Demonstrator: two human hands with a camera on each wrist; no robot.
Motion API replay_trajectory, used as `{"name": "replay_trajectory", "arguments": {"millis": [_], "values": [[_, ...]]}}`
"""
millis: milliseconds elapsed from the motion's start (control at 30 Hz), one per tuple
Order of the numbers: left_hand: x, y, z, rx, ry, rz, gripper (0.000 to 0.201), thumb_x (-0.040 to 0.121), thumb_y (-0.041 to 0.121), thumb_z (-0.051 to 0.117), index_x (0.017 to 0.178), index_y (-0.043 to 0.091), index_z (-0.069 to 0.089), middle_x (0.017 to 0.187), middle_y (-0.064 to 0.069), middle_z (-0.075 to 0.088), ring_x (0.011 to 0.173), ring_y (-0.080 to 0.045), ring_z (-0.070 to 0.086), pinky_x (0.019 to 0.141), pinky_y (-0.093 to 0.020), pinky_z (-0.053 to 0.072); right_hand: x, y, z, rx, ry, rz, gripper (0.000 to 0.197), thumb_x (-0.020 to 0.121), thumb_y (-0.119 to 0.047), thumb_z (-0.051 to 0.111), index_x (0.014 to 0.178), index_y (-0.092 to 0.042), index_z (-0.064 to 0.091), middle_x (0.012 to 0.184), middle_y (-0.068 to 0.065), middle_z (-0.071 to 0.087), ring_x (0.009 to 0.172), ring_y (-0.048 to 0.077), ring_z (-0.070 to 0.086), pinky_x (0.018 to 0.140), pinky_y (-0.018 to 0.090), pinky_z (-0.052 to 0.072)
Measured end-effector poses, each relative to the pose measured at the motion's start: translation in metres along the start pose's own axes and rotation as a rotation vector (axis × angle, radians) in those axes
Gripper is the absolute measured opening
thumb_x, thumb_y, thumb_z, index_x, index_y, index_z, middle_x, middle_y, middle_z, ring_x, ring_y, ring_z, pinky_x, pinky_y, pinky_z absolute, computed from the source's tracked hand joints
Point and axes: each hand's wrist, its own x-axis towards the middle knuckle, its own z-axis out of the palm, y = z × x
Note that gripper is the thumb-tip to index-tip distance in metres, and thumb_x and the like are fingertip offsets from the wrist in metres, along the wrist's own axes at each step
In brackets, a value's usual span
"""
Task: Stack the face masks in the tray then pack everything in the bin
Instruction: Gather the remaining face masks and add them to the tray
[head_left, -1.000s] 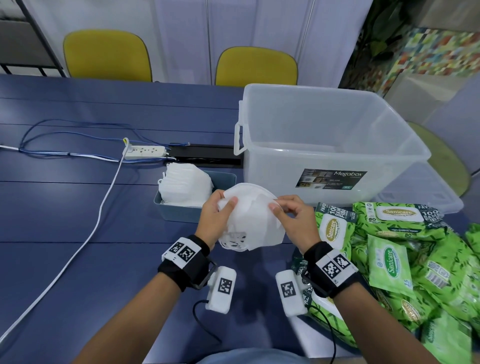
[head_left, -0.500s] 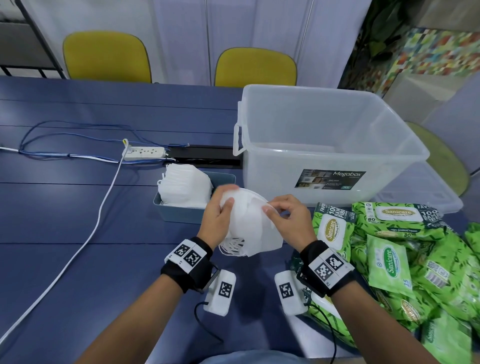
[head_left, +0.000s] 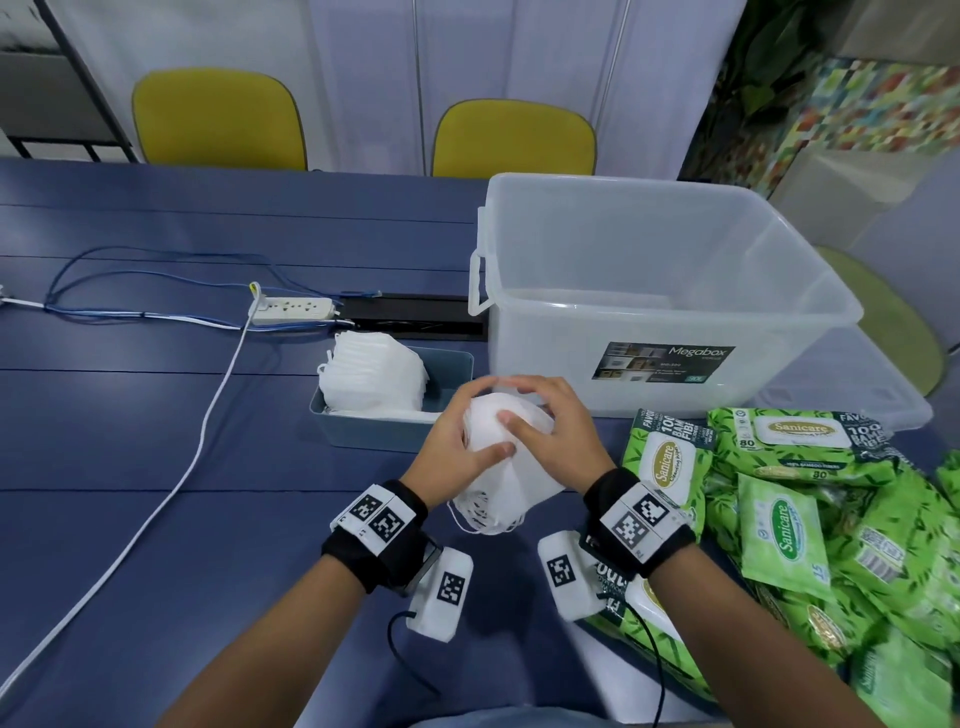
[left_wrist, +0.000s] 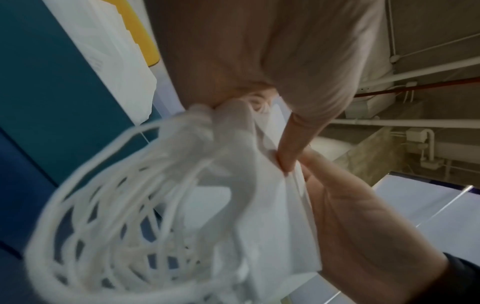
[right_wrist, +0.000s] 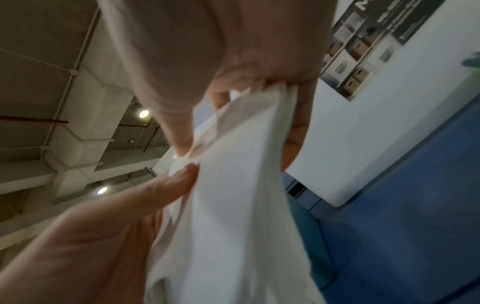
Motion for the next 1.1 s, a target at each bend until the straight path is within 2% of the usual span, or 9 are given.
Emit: {"name": "replay_trajectory", "arguments": {"millis": [67, 133, 233, 367, 500, 600, 733, 933, 1100], "values": [[0.001, -0.004, -0.003, 0.012, -0.011, -0.045, 0.083, 0.075, 0.022, 0.072, 0.143, 0.028, 0.025, 0.143, -0.002, 0.041, 0.128, -0.013, 0.046, 0.108, -0.033, 0.038, -0.002, 0.001, -0.004, 0.023, -0.11, 0.084, 0.048, 0.087, -0.026, 0.068, 0.129, -0.03, 0.047, 0.116, -0.002, 0.054, 0.104, -0.002, 0.05, 0.09, 0.009, 0.036], [0.001, -0.005, -0.003, 0.033, -0.016, -0.074, 0.09, 0.075, 0.028, 0.069, 0.145, 0.037, 0.014, 0.151, -0.007, 0.031, 0.133, -0.023, 0.041, 0.111, -0.045, 0.034, -0.006, 0.003, -0.007, 0.011, -0.24, 0.122, 0.06, 0.086, -0.03, 0.068, 0.138, -0.026, 0.037, 0.128, -0.008, 0.049, 0.115, 0.005, 0.048, 0.099, 0.018, 0.035], [0.0, -0.002, 0.001, 0.03, -0.038, -0.089, 0.09, 0.075, 0.018, 0.063, 0.14, 0.049, 0.009, 0.149, -0.011, 0.032, 0.129, -0.026, 0.046, 0.109, -0.049, 0.037, -0.012, 0.003, -0.004, -0.031, -0.327, 0.072, 0.062, 0.085, -0.03, 0.062, 0.139, -0.023, 0.034, 0.13, -0.011, 0.045, 0.121, 0.008, 0.045, 0.1, 0.02, 0.035], [-0.001, -0.004, 0.002, 0.032, -0.047, -0.087, 0.089, 0.078, 0.019, 0.064, 0.143, 0.047, 0.009, 0.144, -0.015, 0.038, 0.121, -0.024, 0.053, 0.106, -0.044, 0.041, -0.012, 0.005, -0.005, -0.06, -0.254, 0.052, 0.086, 0.063, -0.053, 0.048, 0.141, -0.019, 0.032, 0.128, -0.008, 0.044, 0.12, 0.008, 0.045, 0.103, 0.023, 0.036], [0.0, -0.005, 0.002, -0.018, -0.065, -0.087, 0.084, 0.082, 0.002, 0.061, 0.147, 0.026, 0.012, 0.129, -0.013, 0.052, 0.104, -0.014, 0.062, 0.095, -0.027, 0.047, -0.01, 0.005, -0.006, -0.153, -0.241, -0.035, 0.077, 0.073, -0.036, 0.056, 0.144, -0.018, 0.03, 0.131, 0.0, 0.044, 0.121, 0.012, 0.044, 0.102, 0.024, 0.035], [0.001, -0.002, 0.004, 0.016, -0.048, -0.075, 0.073, 0.085, -0.008, 0.059, 0.142, 0.018, 0.022, 0.123, 0.005, 0.053, 0.096, 0.001, 0.061, 0.086, -0.015, 0.045, -0.01, 0.006, -0.005, -0.201, -0.31, -0.056, 0.074, 0.075, -0.029, 0.051, 0.145, -0.016, 0.03, 0.139, 0.002, 0.042, 0.127, 0.013, 0.041, 0.104, 0.021, 0.032], [0.003, -0.004, 0.001, 0.051, -0.003, -0.062, 0.053, 0.085, 0.001, 0.06, 0.129, 0.022, 0.041, 0.115, -0.002, 0.057, 0.096, -0.011, 0.06, 0.085, -0.026, 0.048, -0.009, 0.006, -0.003, -0.161, -0.341, -0.042, 0.073, 0.073, -0.023, 0.049, 0.143, -0.016, 0.032, 0.137, 0.0, 0.044, 0.124, 0.01, 0.042, 0.1, 0.017, 0.031], [0.004, -0.004, 0.001, -0.031, 0.194, -0.061, 0.029, 0.078, 0.015, 0.058, 0.106, 0.023, 0.053, 0.107, 0.002, 0.06, 0.096, -0.012, 0.057, 0.084, -0.028, 0.049, -0.011, 0.03, -0.003, 0.345, 0.039, 0.27, 0.076, 0.061, -0.013, 0.059, 0.132, -0.028, 0.038, 0.105, 0.004, 0.058, 0.09, 0.016, 0.057, 0.074, 0.022, 0.05], [0.001, -0.002, 0.016, -0.159, 0.226, -0.069, 0.046, 0.076, 0.009, 0.059, 0.114, 0.031, 0.047, 0.116, -0.003, 0.054, 0.104, -0.025, 0.055, 0.092, -0.045, 0.048, -0.019, 0.038, 0.023, 0.816, 0.161, 0.469, 0.062, 0.054, -0.002, 0.058, 0.116, -0.012, 0.052, 0.11, 0.016, 0.06, 0.096, 0.027, 0.058, 0.076, 0.04, 0.05]]}}
